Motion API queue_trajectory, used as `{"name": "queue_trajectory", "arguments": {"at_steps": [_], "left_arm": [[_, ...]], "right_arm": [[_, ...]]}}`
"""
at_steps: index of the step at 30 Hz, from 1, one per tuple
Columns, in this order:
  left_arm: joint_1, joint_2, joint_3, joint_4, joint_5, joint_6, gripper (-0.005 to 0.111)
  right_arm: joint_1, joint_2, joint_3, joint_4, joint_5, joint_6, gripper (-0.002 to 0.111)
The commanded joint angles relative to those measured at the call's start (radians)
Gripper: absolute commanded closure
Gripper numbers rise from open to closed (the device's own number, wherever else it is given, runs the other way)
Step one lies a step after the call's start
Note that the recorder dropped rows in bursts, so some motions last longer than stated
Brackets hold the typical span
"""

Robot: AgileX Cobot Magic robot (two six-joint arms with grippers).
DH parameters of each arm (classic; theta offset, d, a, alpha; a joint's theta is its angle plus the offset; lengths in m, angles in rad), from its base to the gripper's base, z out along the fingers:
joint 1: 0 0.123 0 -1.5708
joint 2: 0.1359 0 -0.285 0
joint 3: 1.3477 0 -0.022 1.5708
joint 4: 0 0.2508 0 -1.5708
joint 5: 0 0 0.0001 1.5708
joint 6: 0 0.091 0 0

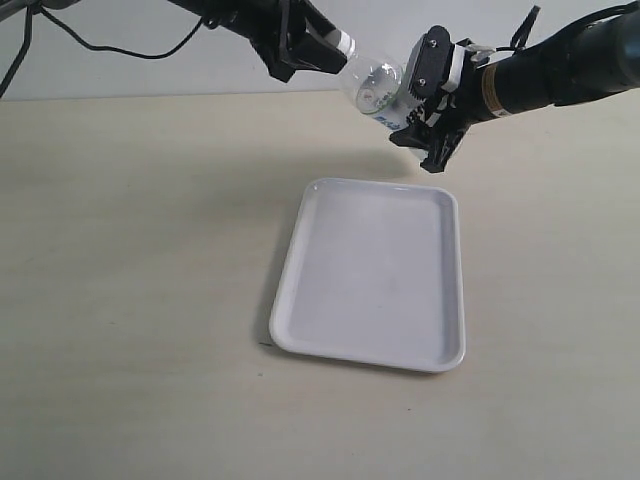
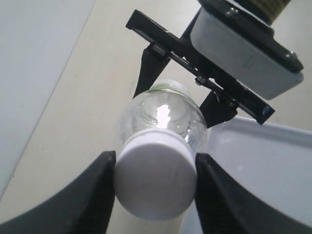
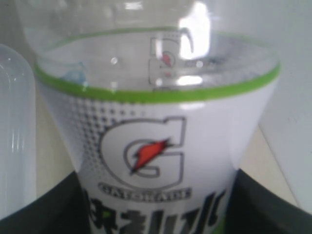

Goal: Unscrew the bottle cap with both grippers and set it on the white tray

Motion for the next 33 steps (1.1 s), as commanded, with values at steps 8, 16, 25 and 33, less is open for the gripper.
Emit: {"name": "queue_trajectory", "arguments": {"at_steps": [8,16,25,33], "left_arm": [[-0.001,-0.009,0.003,-0.032,-0.011,-0.443,0.107],[-0.001,-0.009,0.003,-0.033,-0.011,-0.737,0.107],[-0.001,-0.009,0.003,-0.037,-0.031,-0.826,0.107],[-0.001,-0.009,0.003,-0.037,-0.035,-0.726,0.055]], "right_arm": [[-0.002,-0.004,-0.011,0.020,0.018,-0.014,0.108],[-0.002,-0.004,-0.011,0.020,0.018,-0.018,0.108],[-0.002,-0.004,-0.011,0.020,0.019,-0.020,0.108],[-0.002,-0.004,-0.011,0.020,0.019,-0.020,0.108]]}}
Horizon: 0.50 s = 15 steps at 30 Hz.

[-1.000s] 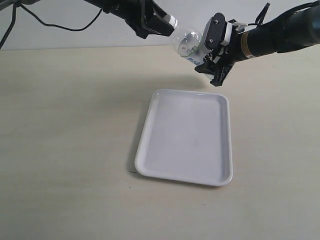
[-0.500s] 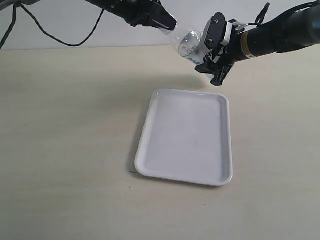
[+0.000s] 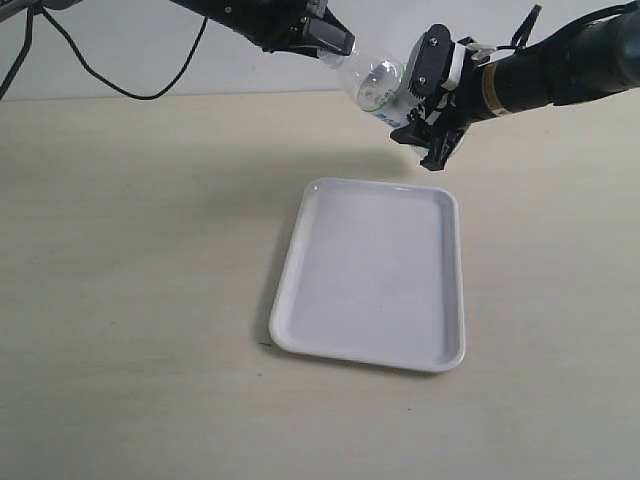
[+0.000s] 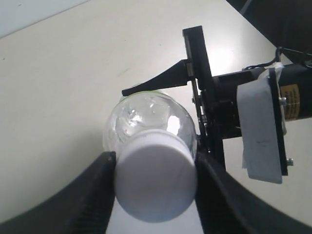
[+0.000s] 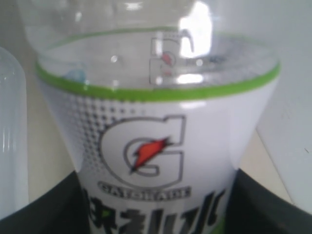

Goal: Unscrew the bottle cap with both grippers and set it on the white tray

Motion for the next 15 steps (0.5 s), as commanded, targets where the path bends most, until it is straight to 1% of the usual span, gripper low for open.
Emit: {"name": "queue_trajectory", "arguments": {"at_steps": [1,4,10,15], "left_arm": [[-0.001,-0.009,0.003,-0.029,-0.014,0.021,0.055],[-0.001,-0.009,0.003,-0.029,-0.025,0.029,0.054],[-0.001,-0.009,0.003,-0.029,-0.025,0.031,0.035],[-0.001,-0.018,0.003,-0.025,-0.037,0.052,0.033]], "right_arm": [[-0.002,-0.004,-0.011,0.010,0.002,-0.011,0.108],[-0.002,-0.004,-0.011,0.010,0.002,-0.011,0.108],[-0.002,-0.004,-0.011,0.010,0.002,-0.011,0.108],[-0.002,-0.004,-0.011,0.010,0.002,-0.006,0.108]]}}
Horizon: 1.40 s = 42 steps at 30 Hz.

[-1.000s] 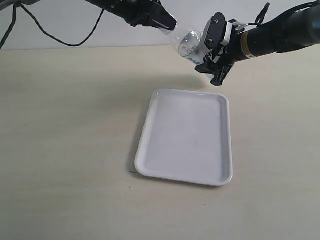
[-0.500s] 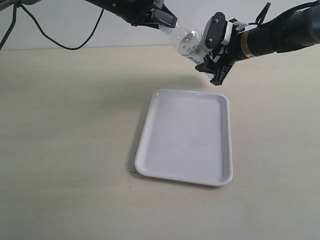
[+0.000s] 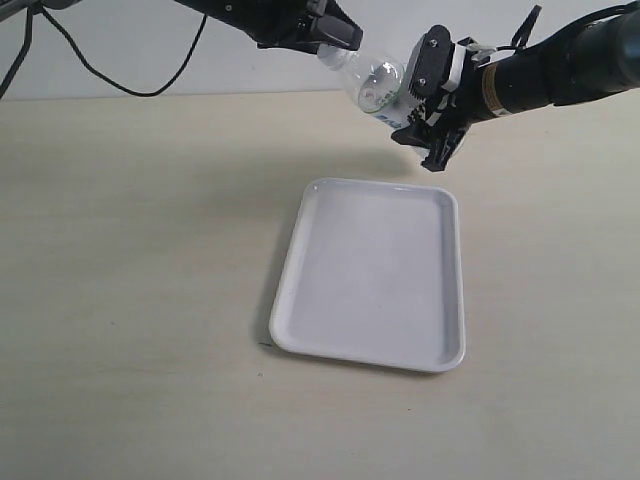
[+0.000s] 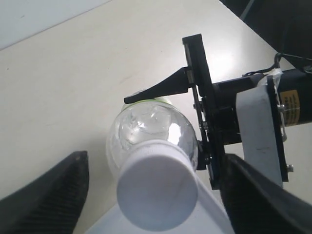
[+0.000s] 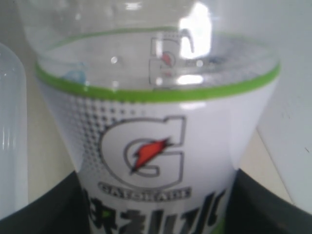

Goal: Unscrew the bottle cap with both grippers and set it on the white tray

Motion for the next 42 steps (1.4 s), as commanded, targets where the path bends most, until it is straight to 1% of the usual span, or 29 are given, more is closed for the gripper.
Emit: {"name": "queue_trajectory", "arguments": {"at_steps": [1,6,14,24,31,33,37,42], "left_arm": [[-0.001,-0.021,0.003,-0.011,-0.026,0.039,0.033],[0.001,-0.051,0.003,-0.009,-0.063,0.091,0.033],[0.001,-0.095,0.003,0.002,-0.067,0.188,0.033],[0.001,-0.113,0.003,0.164,-0.067,0.229,0.033],[0.001,-0.114,0.003,0.182,-0.073,0.242,0.033],[0.001,-0.115,0.003,0.181,-0.073,0.289,0.033],[0.001,-0.118,0.003,0.181,-0.060,0.469,0.033],[0.001,-0.118,0.003,0.181,-0.060,0.645,0.033]], "right_arm": [[-0.002,-0.004,-0.011,0.012,0.000,0.006,0.108],[-0.002,-0.004,-0.011,0.012,-0.012,0.028,0.108],[-0.002,-0.004,-0.011,0.034,-0.023,0.055,0.108],[-0.021,-0.004,-0.011,0.071,-0.090,0.103,0.108],[-0.033,0.003,-0.011,0.125,-0.138,0.103,0.108],[-0.033,0.013,-0.011,0.128,-0.153,0.099,0.108],[-0.033,0.034,-0.011,0.123,-0.155,0.099,0.108],[-0.033,0.037,-0.011,0.123,-0.155,0.070,0.108]]}}
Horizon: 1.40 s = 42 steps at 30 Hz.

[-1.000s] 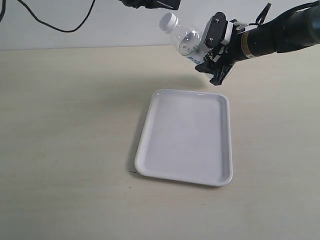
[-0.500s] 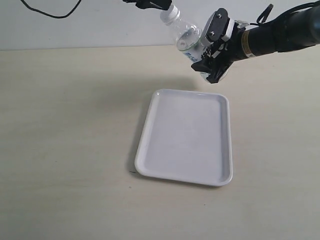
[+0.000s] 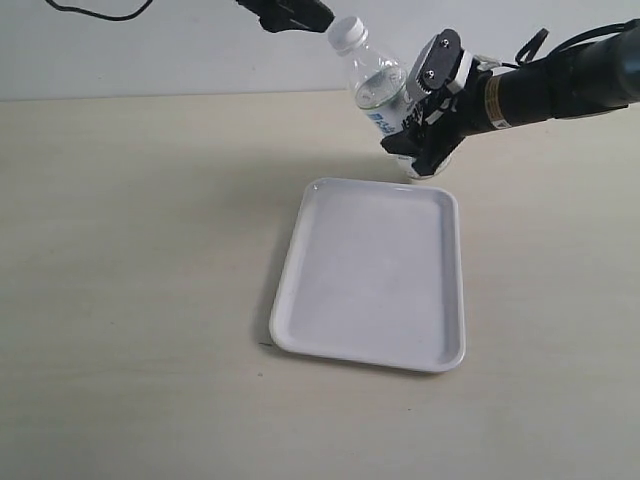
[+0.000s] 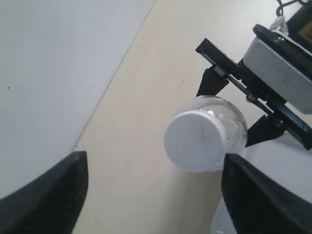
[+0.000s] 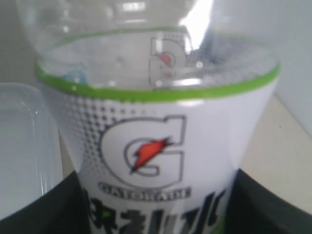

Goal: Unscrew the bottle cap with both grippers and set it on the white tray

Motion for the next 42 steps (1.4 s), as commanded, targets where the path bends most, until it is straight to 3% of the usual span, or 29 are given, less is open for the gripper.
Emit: {"name": "queue_trajectory", "arguments": {"at_steps": [1,5,13,19,42], "left_arm": [[0.001,-0.019,0.003,-0.005,0.005,0.207,0.033],[0.001,-0.019,0.003,-0.007,0.005,0.386,0.033],[0.001,-0.006,0.003,-0.098,0.020,0.323,0.033],[0.001,-0.006,0.003,-0.085,0.099,0.276,0.033],[-0.001,-0.006,0.003,-0.077,0.110,0.358,0.033]], "right_arm": [[-0.003,-0.011,-0.009,0.025,-0.017,-0.025,0.108],[-0.003,-0.011,-0.009,0.024,-0.015,-0.025,0.108],[-0.003,-0.011,-0.009,0.024,-0.005,-0.095,0.108],[-0.003,-0.011,-0.009,0.024,0.062,-0.154,0.108],[-0.003,0.026,-0.009,0.138,-0.004,-0.214,0.108]]}}
